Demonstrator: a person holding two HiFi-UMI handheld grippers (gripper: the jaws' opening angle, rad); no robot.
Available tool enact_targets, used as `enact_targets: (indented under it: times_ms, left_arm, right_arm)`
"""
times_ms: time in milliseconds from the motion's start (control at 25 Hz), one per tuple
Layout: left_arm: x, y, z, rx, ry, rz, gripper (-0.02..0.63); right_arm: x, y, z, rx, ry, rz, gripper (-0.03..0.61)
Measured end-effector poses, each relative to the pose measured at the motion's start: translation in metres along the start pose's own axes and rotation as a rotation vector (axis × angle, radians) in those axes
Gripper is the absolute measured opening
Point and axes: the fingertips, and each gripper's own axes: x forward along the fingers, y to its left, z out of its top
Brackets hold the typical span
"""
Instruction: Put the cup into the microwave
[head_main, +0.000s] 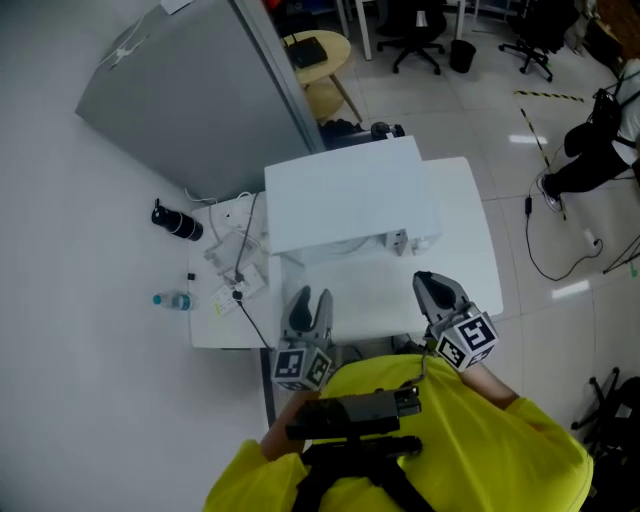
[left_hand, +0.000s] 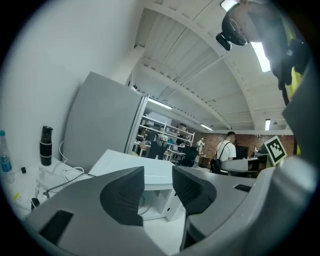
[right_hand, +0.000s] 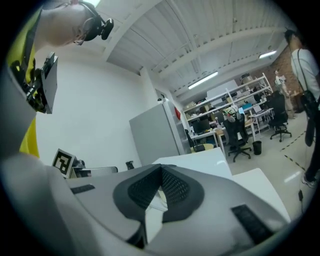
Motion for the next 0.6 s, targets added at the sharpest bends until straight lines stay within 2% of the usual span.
enact_targets:
  times_ms: [200,280,320,440,600]
  left_arm:
    - [-0.024,-0.026,0.025,0.089,-0.014,0.005,0.103]
    - [-0.030,-0.031,0.027,0.084,-0.010,0.000,0.088]
    - [-0.032,-0.031,0.029,0.061,-0.008,-0.006,0.050]
    - [-0.041,-0.032,0.038,0.030,-0.028,-0.026,0.046]
    - [-0.050,-0.037,0.034,0.136,-0.039,-0.044,0.046]
  right_arm:
    - [-0.025,0.019,0.029,-0.022,-0.080,0.002,0.000]
    - [-0.032,0.025,0.036,-0.043,-0.095,-0.002,0.000]
    - [-0.034,0.028,0.038,-0.052,-0.099,-0.004,0.000]
    - [-0.037,0.038,0.038,-0.077,-0.102,-0.002,0.000]
    - [-0.036,0.051,0.028,-0.070,-0.085,0.004,0.000]
